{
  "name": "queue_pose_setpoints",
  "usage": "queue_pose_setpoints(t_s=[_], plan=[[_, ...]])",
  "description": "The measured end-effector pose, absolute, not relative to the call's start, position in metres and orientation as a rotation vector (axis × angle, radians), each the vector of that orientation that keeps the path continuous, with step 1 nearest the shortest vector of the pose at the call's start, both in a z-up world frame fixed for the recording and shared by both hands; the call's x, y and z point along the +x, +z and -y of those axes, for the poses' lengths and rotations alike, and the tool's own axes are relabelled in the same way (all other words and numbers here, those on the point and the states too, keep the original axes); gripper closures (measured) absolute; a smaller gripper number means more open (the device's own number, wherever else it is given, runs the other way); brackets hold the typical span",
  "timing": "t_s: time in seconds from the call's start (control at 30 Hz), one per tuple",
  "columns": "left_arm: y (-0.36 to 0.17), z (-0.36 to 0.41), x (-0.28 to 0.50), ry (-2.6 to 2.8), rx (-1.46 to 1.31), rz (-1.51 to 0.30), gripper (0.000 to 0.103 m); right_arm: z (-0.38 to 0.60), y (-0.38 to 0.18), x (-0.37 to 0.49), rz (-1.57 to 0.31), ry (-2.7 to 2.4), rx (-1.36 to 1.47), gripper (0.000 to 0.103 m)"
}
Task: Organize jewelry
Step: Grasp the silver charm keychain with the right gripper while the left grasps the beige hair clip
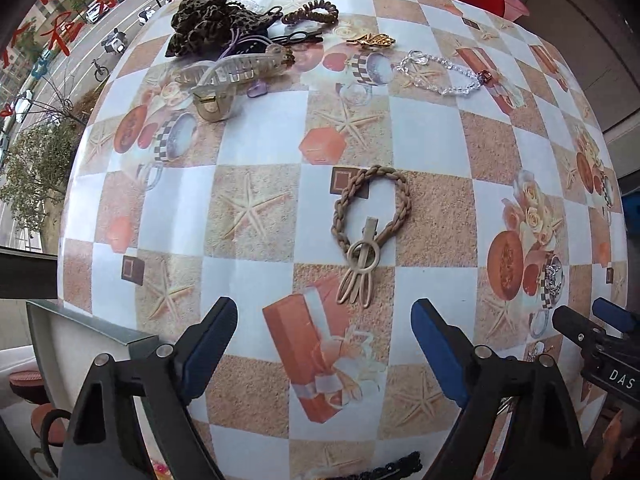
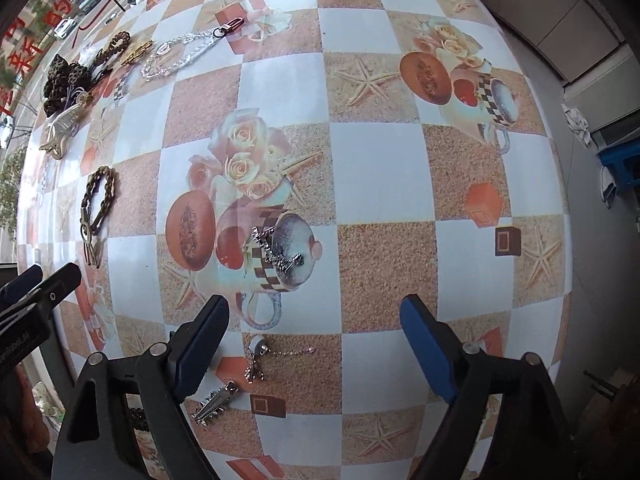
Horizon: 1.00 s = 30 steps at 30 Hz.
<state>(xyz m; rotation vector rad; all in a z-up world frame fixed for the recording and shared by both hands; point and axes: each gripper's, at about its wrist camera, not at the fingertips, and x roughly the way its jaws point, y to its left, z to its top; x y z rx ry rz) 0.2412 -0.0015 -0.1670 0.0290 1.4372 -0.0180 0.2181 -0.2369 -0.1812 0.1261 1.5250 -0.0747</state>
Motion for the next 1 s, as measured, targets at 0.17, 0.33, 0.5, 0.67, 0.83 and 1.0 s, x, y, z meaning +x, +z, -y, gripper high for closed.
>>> queue_pose_setpoints(t_s=[0.17, 0.33, 0.5, 0.67, 0.83, 1.0], plan=[[-0.184, 0.005, 0.251, -0.015, 0.019, -1.466, 0.025, 0.229, -0.192, 0.231, -1.526, -0.069, 0.092, 0.028], [-0.194, 0.003, 0.254, -0.014, 0.024, -1.477, 0.034, 0.211, -0.2, 0.24, -1.518, -0.045, 0.035, 0.032], [-0.194, 0.007, 0.254, -0.022, 0.021, -1.463, 0.038, 0.196, -0.205, 0.248, -1.501, -0.049, 0.019, 0.032], [-0.194, 0.022, 0.255, -0.039, 0.042, -1.459, 0.05, 0.19, -0.206, 0.252, -1.499, -0.04, 0.016, 0.035], [-0.191, 0.032, 0.253, -0.06, 0.052, -1.47, 0.079, 0.191, -0.19, 0.235, -1.493, -0.017, 0.002, 0.058], [-0.183, 0.04, 0.242, -0.073, 0.059, -1.469, 0.08, 0.179, -0.187, 0.234, -1.492, -0.005, 0.0, 0.086]])
